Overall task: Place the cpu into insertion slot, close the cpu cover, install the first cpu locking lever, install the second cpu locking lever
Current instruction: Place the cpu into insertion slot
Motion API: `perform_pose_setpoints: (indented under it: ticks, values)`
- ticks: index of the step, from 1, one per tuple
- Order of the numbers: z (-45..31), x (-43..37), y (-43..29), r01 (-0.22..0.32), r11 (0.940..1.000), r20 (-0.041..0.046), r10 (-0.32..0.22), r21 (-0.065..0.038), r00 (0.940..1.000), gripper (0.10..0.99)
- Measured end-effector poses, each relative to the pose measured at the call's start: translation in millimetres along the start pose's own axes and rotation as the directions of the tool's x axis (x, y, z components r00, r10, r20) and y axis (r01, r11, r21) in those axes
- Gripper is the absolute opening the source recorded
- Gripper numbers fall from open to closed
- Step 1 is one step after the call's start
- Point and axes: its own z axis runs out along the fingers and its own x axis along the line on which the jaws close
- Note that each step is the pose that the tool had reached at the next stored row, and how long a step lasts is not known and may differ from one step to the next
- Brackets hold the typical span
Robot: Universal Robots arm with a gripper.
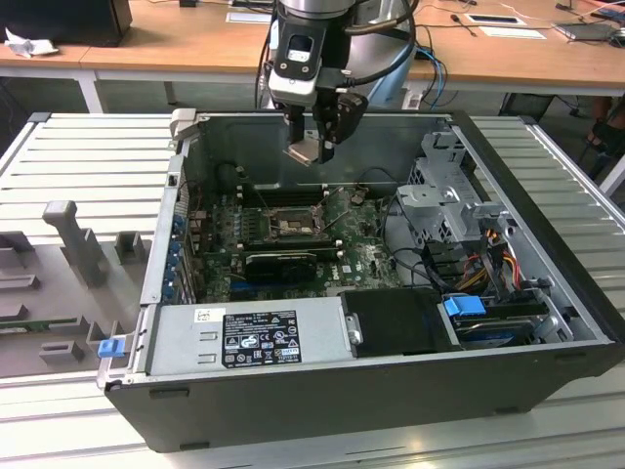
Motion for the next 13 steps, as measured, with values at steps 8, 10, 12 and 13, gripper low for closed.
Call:
perform_pose_setpoints:
  ticks: [8,10,12,13]
  values:
    - [0.6,0.0,0.0,-0.085,0.9964,0.0071,0.085,-0.002,0.9964,0.541]
    - [1.0,0.0,0.0,-0.100,0.9950,0.0082,0.100,-0.003,0.9950,0.541]
    - [2.2,-0.1,-0.1,-0.109,0.9941,0.0090,0.109,-0.003,0.9940,0.541]
    - [3.0,-0.1,-0.2,-0.111,0.9939,0.0089,0.111,-0.003,0.9938,0.541]
